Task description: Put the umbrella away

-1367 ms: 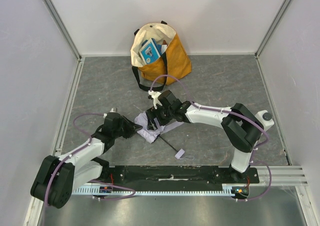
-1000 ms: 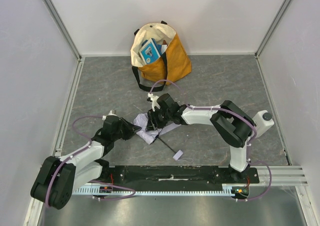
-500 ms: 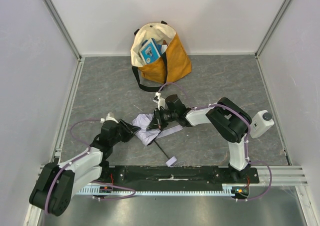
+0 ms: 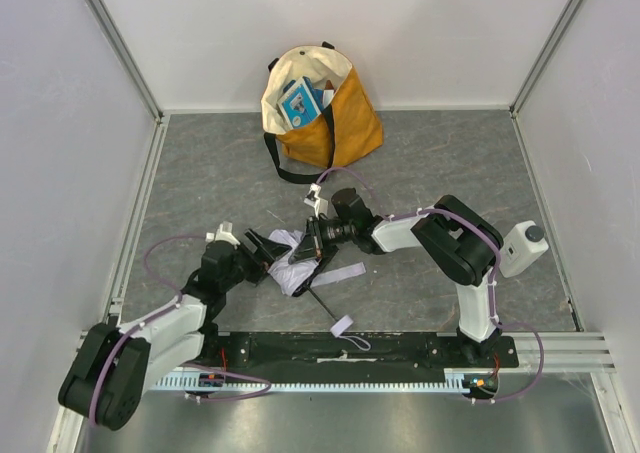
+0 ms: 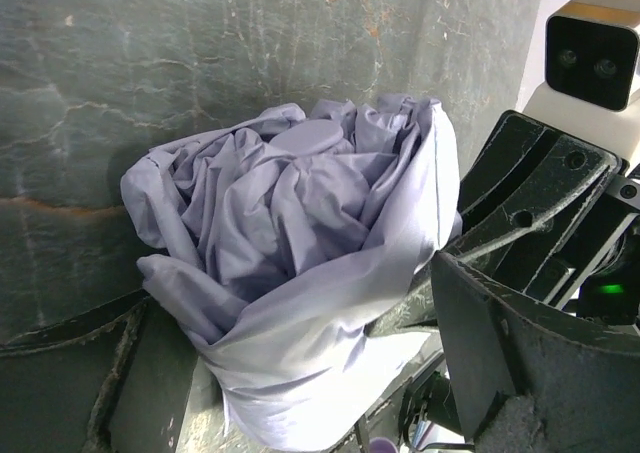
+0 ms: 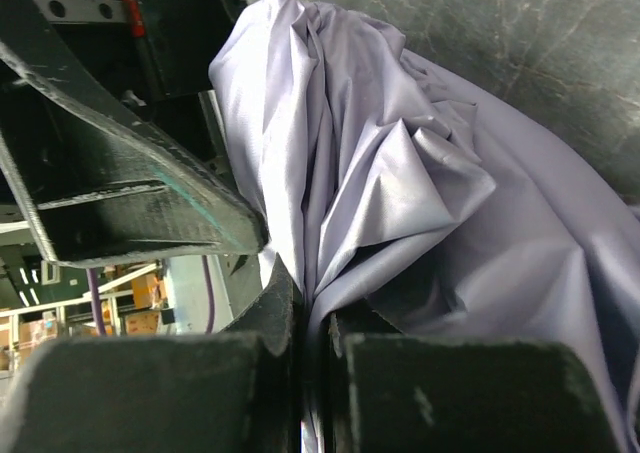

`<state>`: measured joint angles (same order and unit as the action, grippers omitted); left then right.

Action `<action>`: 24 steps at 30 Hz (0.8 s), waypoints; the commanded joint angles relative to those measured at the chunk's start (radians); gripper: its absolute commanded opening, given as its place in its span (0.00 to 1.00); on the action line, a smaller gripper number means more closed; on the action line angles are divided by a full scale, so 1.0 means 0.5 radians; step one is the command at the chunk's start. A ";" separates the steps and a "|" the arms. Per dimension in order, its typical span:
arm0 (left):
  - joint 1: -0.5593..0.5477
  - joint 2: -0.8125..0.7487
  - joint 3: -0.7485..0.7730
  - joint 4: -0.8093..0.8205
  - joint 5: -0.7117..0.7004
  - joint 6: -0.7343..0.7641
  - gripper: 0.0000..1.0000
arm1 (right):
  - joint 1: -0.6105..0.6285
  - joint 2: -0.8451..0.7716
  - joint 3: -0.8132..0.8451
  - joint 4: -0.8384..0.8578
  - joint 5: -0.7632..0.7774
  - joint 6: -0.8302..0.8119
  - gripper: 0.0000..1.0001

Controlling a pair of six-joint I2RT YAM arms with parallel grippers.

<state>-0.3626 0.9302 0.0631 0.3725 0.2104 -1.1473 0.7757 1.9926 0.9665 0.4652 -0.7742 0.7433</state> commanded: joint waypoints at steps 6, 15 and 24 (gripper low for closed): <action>-0.008 0.278 0.156 0.460 0.061 0.000 0.95 | 0.078 -0.055 0.043 0.275 -0.375 0.283 0.00; -0.017 0.477 0.043 1.107 0.085 -0.187 0.94 | 0.173 0.067 0.022 0.747 -0.464 0.670 0.00; -0.014 0.416 -0.068 1.277 0.055 -0.212 0.94 | 0.225 0.113 -0.043 0.675 -0.400 0.597 0.00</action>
<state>-0.3664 1.1603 0.0284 0.8124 0.2382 -1.2175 0.8345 2.0392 0.9394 0.8085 -0.8642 1.0451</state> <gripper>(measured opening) 0.962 0.040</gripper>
